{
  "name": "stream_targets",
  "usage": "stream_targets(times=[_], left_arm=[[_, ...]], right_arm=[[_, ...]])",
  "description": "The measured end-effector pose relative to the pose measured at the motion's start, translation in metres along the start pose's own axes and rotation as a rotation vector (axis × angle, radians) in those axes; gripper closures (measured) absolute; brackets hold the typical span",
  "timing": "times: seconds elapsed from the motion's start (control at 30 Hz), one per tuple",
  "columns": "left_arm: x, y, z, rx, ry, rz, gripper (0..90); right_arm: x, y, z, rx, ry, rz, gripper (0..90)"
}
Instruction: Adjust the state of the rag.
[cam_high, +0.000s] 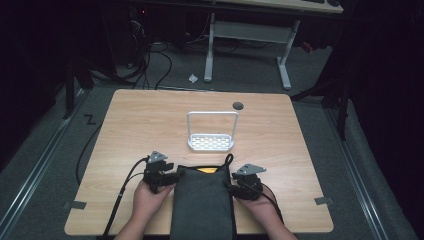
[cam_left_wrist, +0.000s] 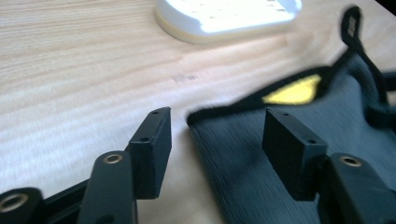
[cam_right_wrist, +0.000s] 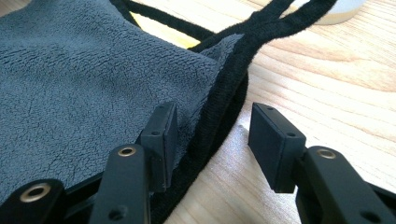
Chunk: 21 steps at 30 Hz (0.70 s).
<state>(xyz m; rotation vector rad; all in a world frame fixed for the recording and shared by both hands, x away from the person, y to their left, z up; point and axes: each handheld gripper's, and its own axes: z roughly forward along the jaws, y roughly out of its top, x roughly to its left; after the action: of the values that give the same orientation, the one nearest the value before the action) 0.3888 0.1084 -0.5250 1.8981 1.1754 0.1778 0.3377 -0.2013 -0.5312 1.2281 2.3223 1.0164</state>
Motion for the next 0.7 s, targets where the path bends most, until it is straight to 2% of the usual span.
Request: stream_targets(times=[0.1, 0.2, 0.27, 0.37, 0.5, 0.6, 0.7], left_arm=[[0.004, 0.002, 0.008, 0.018, -0.019, -0.038, 40.9], [0.002, 0.002, 0.013, 0.03, -0.026, -0.042, 42.8], [0.0, 0.001, 0.014, 0.033, -0.035, -0.045, 48.3], [-0.001, 0.001, 0.012, 0.042, -0.043, -0.051, 49.0], [0.001, -0.001, 0.011, 0.043, -0.045, -0.048, 57.3], [0.001, -0.003, 0.01, 0.049, -0.064, -0.052, 60.5], [0.003, -0.005, 0.009, 0.046, -0.084, -0.058, 60.9]], right_arm=[[0.0, 0.0, 0.0, -0.002, 0.002, 0.005, 52.2], [-0.001, 0.0, -0.002, -0.002, 0.004, 0.011, 51.9], [-0.002, 0.0, -0.003, -0.012, 0.0, 0.007, 51.9], [-0.003, 0.004, -0.007, -0.038, -0.014, 0.014, 52.3], [-0.006, 0.013, -0.009, -0.088, -0.028, 0.024, 56.0], [-0.011, 0.025, 0.003, -0.067, -0.008, 0.06, 53.3], [-0.011, 0.027, 0.011, -0.035, -0.006, 0.067, 50.1]])
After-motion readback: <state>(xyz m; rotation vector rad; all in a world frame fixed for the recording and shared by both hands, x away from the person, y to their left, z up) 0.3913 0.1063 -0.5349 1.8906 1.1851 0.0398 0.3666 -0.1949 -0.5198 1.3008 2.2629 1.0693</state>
